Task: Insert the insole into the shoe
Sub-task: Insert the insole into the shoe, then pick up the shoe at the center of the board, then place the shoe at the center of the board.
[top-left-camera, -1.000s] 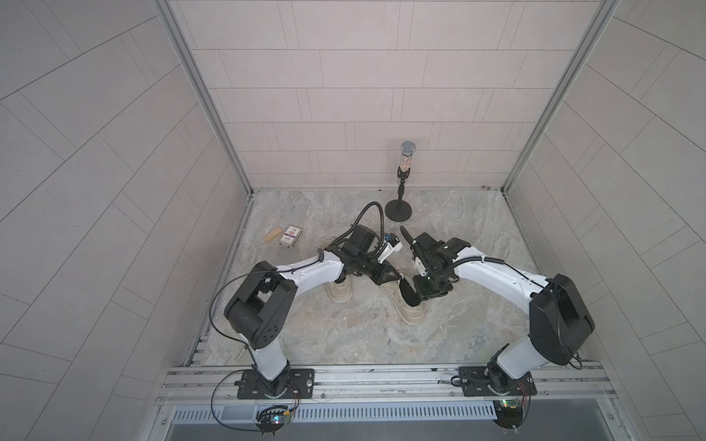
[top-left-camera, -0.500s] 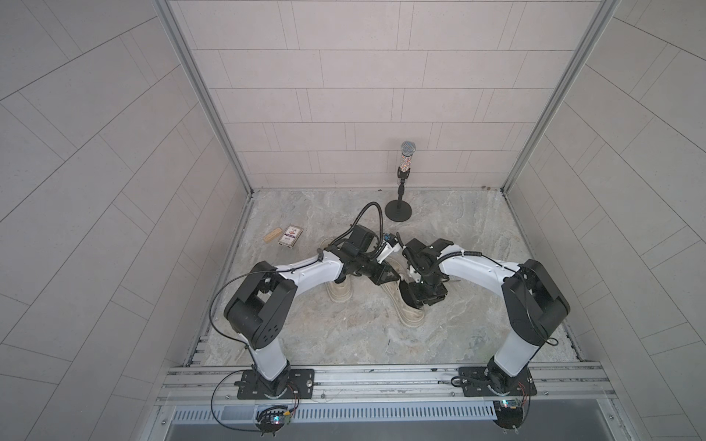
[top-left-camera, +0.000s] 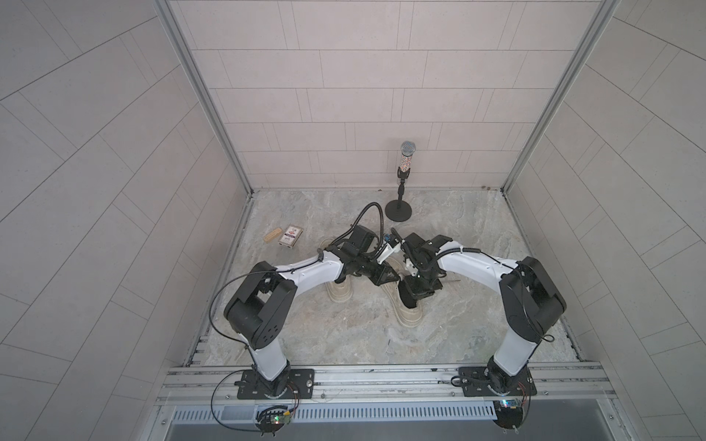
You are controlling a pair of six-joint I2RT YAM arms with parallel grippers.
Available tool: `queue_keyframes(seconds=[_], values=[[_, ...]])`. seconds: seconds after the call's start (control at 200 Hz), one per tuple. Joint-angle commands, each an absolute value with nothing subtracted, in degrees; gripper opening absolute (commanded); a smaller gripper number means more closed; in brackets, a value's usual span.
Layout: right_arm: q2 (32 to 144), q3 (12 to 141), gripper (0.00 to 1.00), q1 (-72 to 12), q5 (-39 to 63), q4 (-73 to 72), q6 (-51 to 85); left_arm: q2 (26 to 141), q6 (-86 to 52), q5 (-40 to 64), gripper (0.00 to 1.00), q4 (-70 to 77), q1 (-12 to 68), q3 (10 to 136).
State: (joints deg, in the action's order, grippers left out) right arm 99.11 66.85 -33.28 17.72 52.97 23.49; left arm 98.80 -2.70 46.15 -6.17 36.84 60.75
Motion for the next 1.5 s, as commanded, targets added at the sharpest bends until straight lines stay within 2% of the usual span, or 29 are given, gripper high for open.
queue_keyframes(seconds=[0.0, 0.04, 0.09, 0.195, 0.235, 0.305, 0.39, 0.465, 0.55, 0.71, 0.781, 0.936, 1.031, 1.121, 1.236, 1.496], values=[[96.61, 64.26, 0.21, -33.63, 20.76, 55.06, 25.19, 98.92, -0.70, 45.97, 0.00, -5.14, 36.73, 63.34], [95.80, 64.93, 0.30, -33.22, 20.94, 53.73, 26.60, 99.00, -0.52, 46.25, 0.00, -5.41, 36.74, 63.63], [95.31, 65.96, 0.36, -32.43, 20.71, 51.63, 27.94, 99.15, -0.44, 46.63, 0.00, -5.65, 36.74, 63.79], [97.12, 67.46, 0.40, -31.22, 18.73, 47.93, 29.07, 99.04, -0.72, 46.57, 0.00, -5.88, 36.74, 63.96], [98.19, 66.90, 0.35, -31.01, 17.83, 45.91, 29.38, 98.92, -0.71, 45.97, 0.00, -6.41, 36.74, 64.01], [99.73, 65.12, 0.17, -30.45, 19.56, 41.38, 31.35, 98.90, -0.82, 44.24, 0.10, -8.41, 36.79, 64.54], [98.88, 61.62, 0.02, -30.48, 22.73, 35.83, 36.64, 98.73, -0.84, 40.79, 0.19, -13.46, 36.78, 66.14], [96.42, 58.15, 0.00, -30.59, 23.26, 31.82, 41.43, 97.63, -2.04, 36.67, 0.28, -17.03, 36.74, 66.99], [93.84, 56.36, 0.00, -30.58, 21.48, 31.22, 44.08, 95.41, -4.30, 33.52, 0.33, -19.25, 36.62, 67.18], [88.88, 55.20, 0.00, -30.55, 19.05, 30.93, 46.53, 89.84, -10.09, 31.75, 0.35, -16.45, 36.03, 63.57], [87.79, 54.98, 0.00, -30.42, 18.73, 30.11, 48.26, 86.98, -12.95, 25.18, 0.35, -17.97, 35.55, 62.94], [87.18, 53.79, 0.00, -30.99, 18.07, 23.07, 53.11, 79.86, -22.00, -4.02, 0.38, -30.66, 34.32, 62.07], [89.55, 54.89, 0.00, -31.15, 18.40, 20.41, 52.71, 75.78, -25.75, -11.33, 0.42, -35.22, 33.61, 58.51], [91.77, 56.38, 0.00, -31.70, 18.84, 18.47, 50.58, 72.97, -29.99, -11.98, 0.44, -38.68, 30.94, 55.23], [93.85, 58.92, 0.00, -32.86, 17.09, 18.28, 45.96, 72.14, -31.27, -5.80, 0.46, -37.87, 26.41, 52.06], [97.12, 62.49, 0.00, -33.91, 16.47, 18.81, 45.05, 80.65, -29.05, 0.64, 0.49, -33.70, 23.99, 54.65]])
